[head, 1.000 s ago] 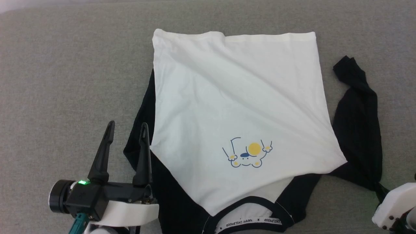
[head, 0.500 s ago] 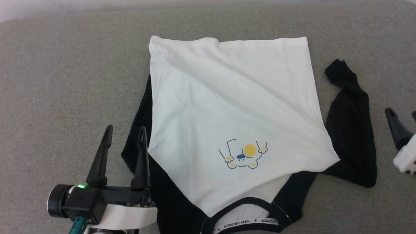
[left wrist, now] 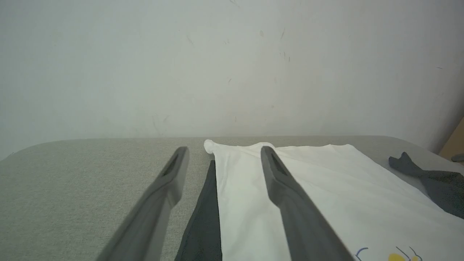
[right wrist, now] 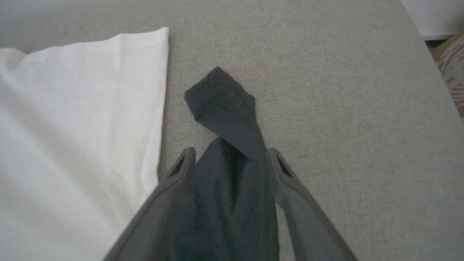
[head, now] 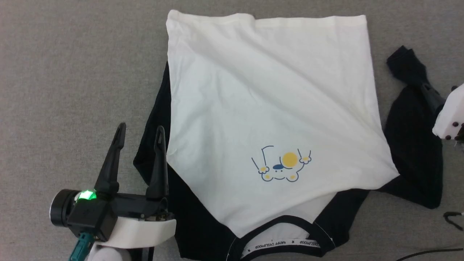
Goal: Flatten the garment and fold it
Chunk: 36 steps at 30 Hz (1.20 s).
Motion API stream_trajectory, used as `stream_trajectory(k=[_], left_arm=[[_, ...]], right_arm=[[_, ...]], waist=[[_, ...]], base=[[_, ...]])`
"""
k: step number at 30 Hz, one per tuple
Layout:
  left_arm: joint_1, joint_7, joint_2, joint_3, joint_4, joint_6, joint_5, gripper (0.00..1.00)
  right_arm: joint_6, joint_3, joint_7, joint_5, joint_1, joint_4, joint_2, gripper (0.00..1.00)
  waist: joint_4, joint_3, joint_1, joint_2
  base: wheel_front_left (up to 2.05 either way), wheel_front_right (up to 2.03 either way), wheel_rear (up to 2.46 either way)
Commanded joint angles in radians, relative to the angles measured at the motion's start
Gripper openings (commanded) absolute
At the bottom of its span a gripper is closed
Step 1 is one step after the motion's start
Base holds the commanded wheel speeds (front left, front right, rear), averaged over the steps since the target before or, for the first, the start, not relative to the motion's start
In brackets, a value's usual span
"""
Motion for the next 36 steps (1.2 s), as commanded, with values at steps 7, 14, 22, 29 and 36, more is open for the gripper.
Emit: stream_trajectory(k=[7, 14, 22, 29, 36], left_arm=[[-0.048, -0.005, -0.002, -0.002, -0.006, -0.018, 0.01, 1.0], [-0.073, -0.005, -0.002, -0.007, 0.001, -0.022, 0.002, 1.0], [-0.081, -0.005, -0.002, 0.003, 0.008, -0.023, 0.005, 1.0], [-0.068, -0.005, -0.002, -0.002, 0.02, -0.018, 0.003, 1.0], [-0.019, -0.005, -0.002, 0.001, 0.035, 0.002, 0.003, 1.0]], right_arm=[[-0.001, -0.009, 0.055, -0.058, -0.092, 0.073, -0.039, 1.0], [-0.001, -0.038, 0.074, -0.099, -0.102, 0.127, -0.045, 1.0], [-0.001, -0.057, 0.012, -0.122, -0.117, 0.142, -0.042, 0.0], [-0.001, -0.056, -0.038, -0.092, -0.129, 0.126, -0.041, 0.0], [-0.001, -0.008, -0.056, -0.013, -0.098, 0.024, -0.053, 0.0]], waist=[[0.048, 0.095, -0.0002, 0.0], [0.069, 0.127, -0.0002, 0.0], [0.064, 0.128, -0.0002, 0.0], [0.048, 0.067, -0.0002, 0.0], [0.052, -0.045, -0.0002, 0.0]], base=[[0.0, 0.0, 0.0], [0.0, 0.0, 0.0], [0.0, 0.0, 0.0], [0.0, 0.0, 0.0], [0.0, 0.0, 0.0]])
